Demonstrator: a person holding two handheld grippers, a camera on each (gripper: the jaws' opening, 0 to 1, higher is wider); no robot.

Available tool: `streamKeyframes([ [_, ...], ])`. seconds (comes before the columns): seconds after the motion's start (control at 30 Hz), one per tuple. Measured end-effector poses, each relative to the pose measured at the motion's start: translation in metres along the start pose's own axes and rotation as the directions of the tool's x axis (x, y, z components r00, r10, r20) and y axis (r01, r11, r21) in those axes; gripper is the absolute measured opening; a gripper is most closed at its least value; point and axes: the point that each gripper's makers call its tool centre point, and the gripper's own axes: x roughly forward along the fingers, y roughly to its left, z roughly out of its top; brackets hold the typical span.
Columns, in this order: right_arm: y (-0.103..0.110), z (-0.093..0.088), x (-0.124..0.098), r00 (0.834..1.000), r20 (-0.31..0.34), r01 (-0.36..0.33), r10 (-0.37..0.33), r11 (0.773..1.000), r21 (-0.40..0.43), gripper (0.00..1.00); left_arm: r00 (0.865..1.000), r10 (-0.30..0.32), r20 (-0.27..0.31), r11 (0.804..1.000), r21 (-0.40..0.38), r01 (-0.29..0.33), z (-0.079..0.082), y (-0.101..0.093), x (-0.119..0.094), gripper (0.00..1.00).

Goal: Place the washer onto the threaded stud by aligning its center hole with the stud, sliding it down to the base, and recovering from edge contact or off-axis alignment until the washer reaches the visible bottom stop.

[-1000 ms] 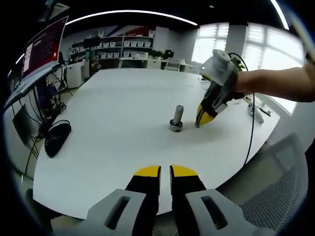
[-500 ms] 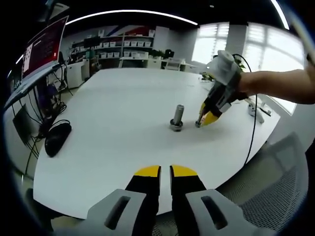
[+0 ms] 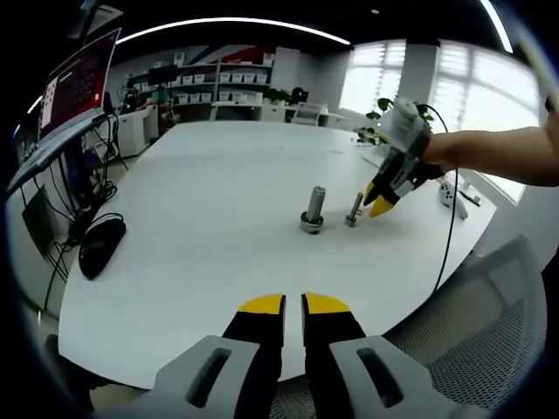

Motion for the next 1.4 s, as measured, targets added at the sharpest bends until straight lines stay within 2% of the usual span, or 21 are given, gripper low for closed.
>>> streamKeyframes([
  [0.2,-0.004,0.006,0.007,1.0,-0.001,-0.019,0.019,1.0,-0.007,0.24,1.0,0.001,-0.001,1.0,-0.001,-0.001,0.0,0.0,0.0,0.05],
  [0.33,-0.004,0.003,0.015,0.999,-0.047,-0.031,0.028,0.998,-0.05,0.24,1.0,0.0,-0.003,1.0,-0.001,0.0,-0.001,0.0,0.0,0.05],
  [0.37,-0.006,0.005,0.014,0.999,-0.047,-0.019,0.014,0.996,-0.092,0.23,1.0,0.0,-0.004,1.0,0.0,0.0,-0.001,0.0,0.0,0.05],
  [0.43,-0.006,0.005,0.014,0.999,-0.051,-0.019,0.016,0.998,-0.067,0.23,1.0,0.0,-0.004,1.0,0.0,0.0,-0.001,0.0,0.0,0.05],
  [0.57,-0.004,0.006,0.015,0.998,-0.064,-0.023,0.016,0.995,-0.101,0.23,1.0,0.002,-0.008,1.0,0.0,-0.002,-0.001,0.0,0.0,0.05],
  [0.67,-0.001,0.007,0.014,0.995,-0.094,-0.037,0.021,0.984,-0.175,0.22,1.0,0.002,-0.006,1.0,0.0,-0.002,-0.001,0.0,0.0,0.05],
  [0.73,-0.003,0.009,0.015,0.995,-0.101,-0.037,0.021,0.988,-0.152,0.21,1.0,0.001,-0.011,1.0,0.002,-0.001,-0.002,0.0,0.0,0.05],
  [0.8,-0.003,0.009,0.016,0.994,-0.104,-0.033,0.016,0.985,-0.167,0.18,1.0,0.0,-0.013,1.0,0.003,0.0,-0.002,-0.001,0.001,0.04],
  [0.93,-0.003,0.008,0.016,0.995,-0.097,-0.039,0.02,0.979,-0.2,0.15,1.0,0.002,-0.013,1.0,0.001,-0.002,-0.002,0.0,0.001,0.04],
  [1.07,-0.004,0.007,0.016,0.997,-0.075,-0.043,0.029,0.982,-0.185,0.15,1.0,0.0,-0.029,1.0,0.008,0.0,-0.004,-0.001,0.001,0.04],
  [1.23,0.0,0.008,0.015,0.996,-0.048,-0.086,0.079,0.981,-0.176,0.19,0.999,0.001,-0.037,1.0,0.022,-0.001,-0.006,-0.001,0.001,0.05],
  [1.4,-0.002,0.007,0.015,0.997,-0.039,-0.074,0.067,0.975,-0.212,0.18,0.999,0.012,-0.048,1.0,0.028,-0.011,-0.008,0.0,0.0,0.05],
])
